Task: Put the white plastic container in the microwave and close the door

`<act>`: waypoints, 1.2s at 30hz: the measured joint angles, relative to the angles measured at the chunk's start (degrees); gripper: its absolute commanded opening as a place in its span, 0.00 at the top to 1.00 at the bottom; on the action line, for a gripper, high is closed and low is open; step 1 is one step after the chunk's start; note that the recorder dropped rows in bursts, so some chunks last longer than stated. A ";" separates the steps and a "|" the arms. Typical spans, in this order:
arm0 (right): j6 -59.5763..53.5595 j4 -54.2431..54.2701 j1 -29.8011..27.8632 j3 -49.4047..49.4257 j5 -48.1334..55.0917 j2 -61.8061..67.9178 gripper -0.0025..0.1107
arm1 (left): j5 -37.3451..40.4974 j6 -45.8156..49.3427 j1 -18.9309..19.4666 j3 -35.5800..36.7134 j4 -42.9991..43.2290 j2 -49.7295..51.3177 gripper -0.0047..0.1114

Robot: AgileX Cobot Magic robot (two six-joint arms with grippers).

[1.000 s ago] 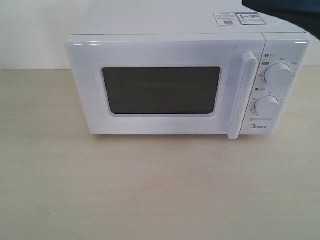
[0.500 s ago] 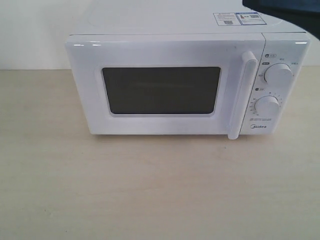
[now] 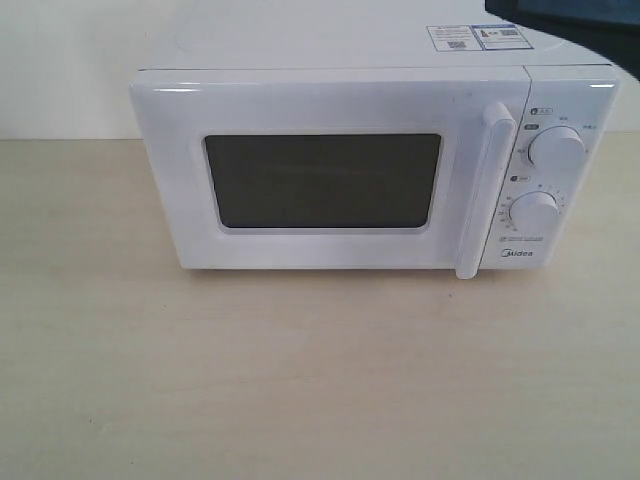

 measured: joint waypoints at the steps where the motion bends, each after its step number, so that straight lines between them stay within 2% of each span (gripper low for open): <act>1: 0.00 0.00 0.00 0.00 0.00 0.00 0.98 | -0.83 -0.56 0.00 1.63 0.00 -1.04 0.92; 3: 0.00 0.00 0.00 0.00 0.00 0.00 0.98 | -2.31 -1.69 0.00 5.54 0.00 -3.73 0.92; 8: 0.00 0.00 0.00 0.00 0.00 0.00 0.98 | -2.03 -2.34 0.65 6.42 -0.12 -4.35 0.92; 14: 0.00 0.00 0.00 0.00 0.00 0.00 0.98 | 10.52 -3.91 0.79 6.52 -0.12 -4.43 0.92; 16: 0.00 0.00 0.00 0.00 0.00 0.00 0.98 | 11.69 -5.37 0.79 6.52 -0.12 -4.43 0.92; 36: 0.00 0.00 0.00 0.00 0.00 0.00 0.98 | 12.09 -7.02 0.79 6.52 -0.23 -4.43 0.92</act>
